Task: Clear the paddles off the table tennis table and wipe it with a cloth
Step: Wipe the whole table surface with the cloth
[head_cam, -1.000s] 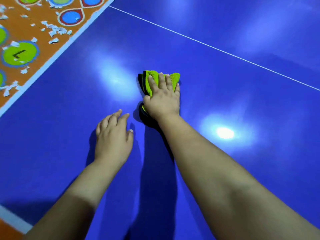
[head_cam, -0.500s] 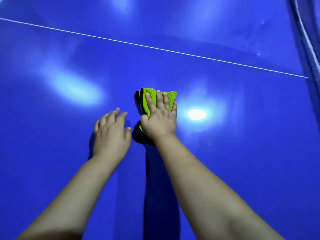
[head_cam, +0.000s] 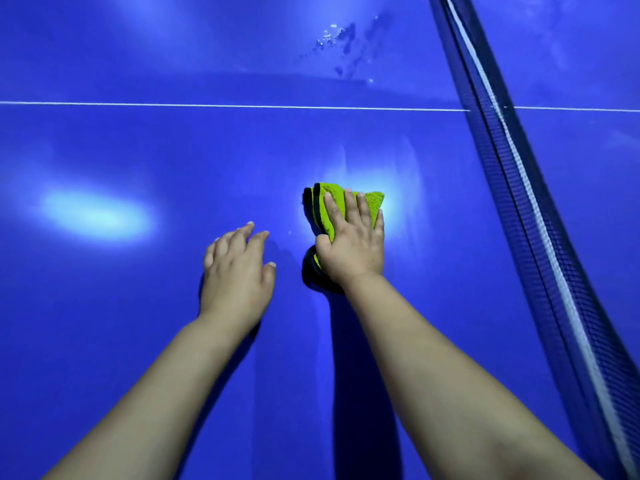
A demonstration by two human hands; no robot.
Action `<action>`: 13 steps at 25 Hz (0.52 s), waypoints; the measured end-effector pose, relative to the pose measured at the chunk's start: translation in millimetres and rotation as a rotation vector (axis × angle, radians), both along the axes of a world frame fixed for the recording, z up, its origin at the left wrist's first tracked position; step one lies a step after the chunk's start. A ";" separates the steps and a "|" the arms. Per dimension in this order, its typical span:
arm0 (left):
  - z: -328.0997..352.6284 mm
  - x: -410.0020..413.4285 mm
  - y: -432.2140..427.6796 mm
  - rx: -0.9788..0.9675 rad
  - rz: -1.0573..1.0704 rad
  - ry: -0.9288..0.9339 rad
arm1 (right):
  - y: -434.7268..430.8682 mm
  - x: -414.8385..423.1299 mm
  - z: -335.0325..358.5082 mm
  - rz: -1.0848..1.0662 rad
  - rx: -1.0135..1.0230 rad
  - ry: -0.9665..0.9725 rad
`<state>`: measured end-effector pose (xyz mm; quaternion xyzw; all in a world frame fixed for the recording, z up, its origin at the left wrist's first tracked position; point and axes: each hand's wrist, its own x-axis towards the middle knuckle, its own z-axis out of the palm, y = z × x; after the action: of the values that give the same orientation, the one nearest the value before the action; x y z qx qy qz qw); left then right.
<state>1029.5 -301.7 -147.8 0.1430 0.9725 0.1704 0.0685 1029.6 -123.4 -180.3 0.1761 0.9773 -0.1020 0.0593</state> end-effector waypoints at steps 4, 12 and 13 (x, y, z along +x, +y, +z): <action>-1.9 11.5 53.1 0.002 -0.064 -0.006 | 73.3 17.1 1.0 -0.093 0.005 0.015; -12.9 40.4 104.6 0.028 -0.115 -0.025 | 184.1 74.0 3.0 -0.295 0.017 -0.003; -13.0 45.9 103.6 0.036 -0.116 -0.030 | 188.5 85.4 3.9 -0.327 0.020 -0.010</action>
<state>1075.3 -198.1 -160.9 0.1977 0.9583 0.1858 0.0903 1115.0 65.0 -176.4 0.3339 0.9362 -0.0997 0.0451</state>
